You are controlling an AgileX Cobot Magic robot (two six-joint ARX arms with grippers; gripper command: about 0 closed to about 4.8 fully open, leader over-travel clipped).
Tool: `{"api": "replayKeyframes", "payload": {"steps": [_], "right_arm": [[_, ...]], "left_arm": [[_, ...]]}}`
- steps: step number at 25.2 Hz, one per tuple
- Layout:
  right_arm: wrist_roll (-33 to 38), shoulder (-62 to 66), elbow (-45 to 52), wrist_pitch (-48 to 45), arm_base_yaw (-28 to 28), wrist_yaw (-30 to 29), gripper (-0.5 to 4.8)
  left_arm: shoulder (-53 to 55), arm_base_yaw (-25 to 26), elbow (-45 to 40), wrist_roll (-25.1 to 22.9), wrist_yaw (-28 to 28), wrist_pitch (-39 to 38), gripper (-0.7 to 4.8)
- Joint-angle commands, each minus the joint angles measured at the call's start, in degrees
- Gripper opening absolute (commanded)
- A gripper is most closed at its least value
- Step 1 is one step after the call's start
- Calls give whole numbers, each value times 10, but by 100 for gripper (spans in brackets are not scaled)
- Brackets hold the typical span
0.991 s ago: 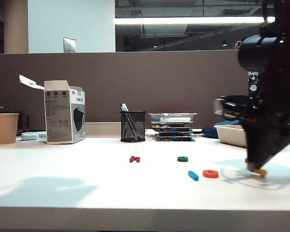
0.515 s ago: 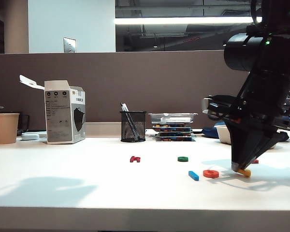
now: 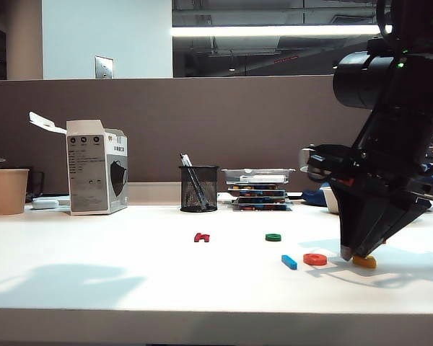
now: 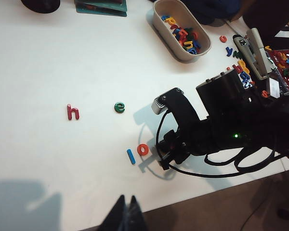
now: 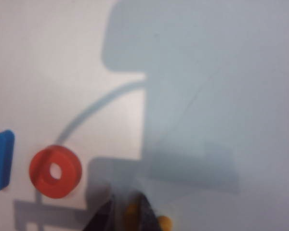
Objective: Select the appropriate letters from the row of letter magnets placed on the table to arrange into the word "love".
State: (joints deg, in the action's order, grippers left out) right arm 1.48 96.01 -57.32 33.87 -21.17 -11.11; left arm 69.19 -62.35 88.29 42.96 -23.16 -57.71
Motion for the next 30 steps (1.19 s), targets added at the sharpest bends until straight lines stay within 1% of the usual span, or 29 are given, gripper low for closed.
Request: {"api": "replayKeyframes", "payload": {"steps": [1, 4, 14, 16, 20, 21, 22, 23, 25, 27, 30], "right_arm": [[1, -1, 0, 6, 0, -2, 68], [1, -8, 0, 6, 0, -15, 68], [1, -33, 0, 3, 1, -16, 68], [1, -40, -1, -14, 1, -17, 68], [1, -40, -56, -15, 0, -15, 68], [23, -37, -87, -10, 0, -14, 94], [36, -33, -105, -9, 0, -15, 136], [61, -24, -132, -2, -7, -6, 178], [90, -1, -173, 17, -22, 13, 178], [103, 23, -198, 38, -41, 37, 178], [149, 69, -232, 64, -75, 96, 181]], "left_arm": [[-1, 0, 1, -1, -1, 4, -5], [-1, 0, 1, -1, -1, 4, -5], [-1, 0, 1, -1, -1, 4, -5], [-1, 0, 1, -1, -1, 4, -5], [-1, 0, 1, -1, -1, 4, -5], [-1, 0, 1, -1, -1, 4, -5], [-1, 0, 1, -1, -1, 4, -5], [-1, 0, 1, -1, -1, 4, -5], [-1, 0, 1, -1, -1, 4, -5], [-1, 0, 1, -1, -1, 4, -5], [-1, 0, 1, -1, -1, 4, -5]]}}
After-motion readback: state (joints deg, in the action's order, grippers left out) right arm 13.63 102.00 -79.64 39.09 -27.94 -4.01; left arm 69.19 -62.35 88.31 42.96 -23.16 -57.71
